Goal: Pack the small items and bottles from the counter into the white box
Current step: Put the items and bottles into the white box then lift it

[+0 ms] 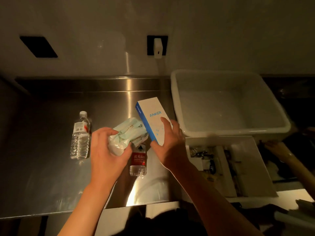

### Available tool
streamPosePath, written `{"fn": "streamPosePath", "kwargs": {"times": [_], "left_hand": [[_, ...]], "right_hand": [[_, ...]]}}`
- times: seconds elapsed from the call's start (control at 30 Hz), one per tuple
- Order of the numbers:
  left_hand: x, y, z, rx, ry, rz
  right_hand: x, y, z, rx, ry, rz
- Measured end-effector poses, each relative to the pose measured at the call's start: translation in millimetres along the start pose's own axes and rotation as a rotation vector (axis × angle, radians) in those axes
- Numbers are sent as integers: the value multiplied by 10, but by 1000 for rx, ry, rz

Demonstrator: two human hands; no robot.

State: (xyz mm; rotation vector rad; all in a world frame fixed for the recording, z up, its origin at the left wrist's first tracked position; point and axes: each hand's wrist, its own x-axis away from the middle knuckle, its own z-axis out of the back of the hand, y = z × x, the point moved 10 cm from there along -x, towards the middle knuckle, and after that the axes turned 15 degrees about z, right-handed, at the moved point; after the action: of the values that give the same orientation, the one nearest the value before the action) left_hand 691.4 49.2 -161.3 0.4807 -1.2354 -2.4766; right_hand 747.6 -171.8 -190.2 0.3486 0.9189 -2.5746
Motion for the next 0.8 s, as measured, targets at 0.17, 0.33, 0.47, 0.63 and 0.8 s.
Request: {"fn": "streamPosePath", "kwargs": {"times": [0.17, 0.33, 0.47, 0.63, 0.8], "left_hand": [[70, 350, -292, 23, -56, -44], [111, 567, -539, -10, -74, -72], [81, 663, -664, -20, -60, -73], [123, 675, -772, -51, -35, -60], [192, 788, -870, -56, -26, -59]], "right_hand": [[145, 321, 480, -14, 25, -81], [396, 606, 816, -67, 6, -103], [617, 865, 964, -83, -25, -102], [818, 1205, 1080, -66, -36, -127], [976, 1545, 1013, -17, -162, -139]]}}
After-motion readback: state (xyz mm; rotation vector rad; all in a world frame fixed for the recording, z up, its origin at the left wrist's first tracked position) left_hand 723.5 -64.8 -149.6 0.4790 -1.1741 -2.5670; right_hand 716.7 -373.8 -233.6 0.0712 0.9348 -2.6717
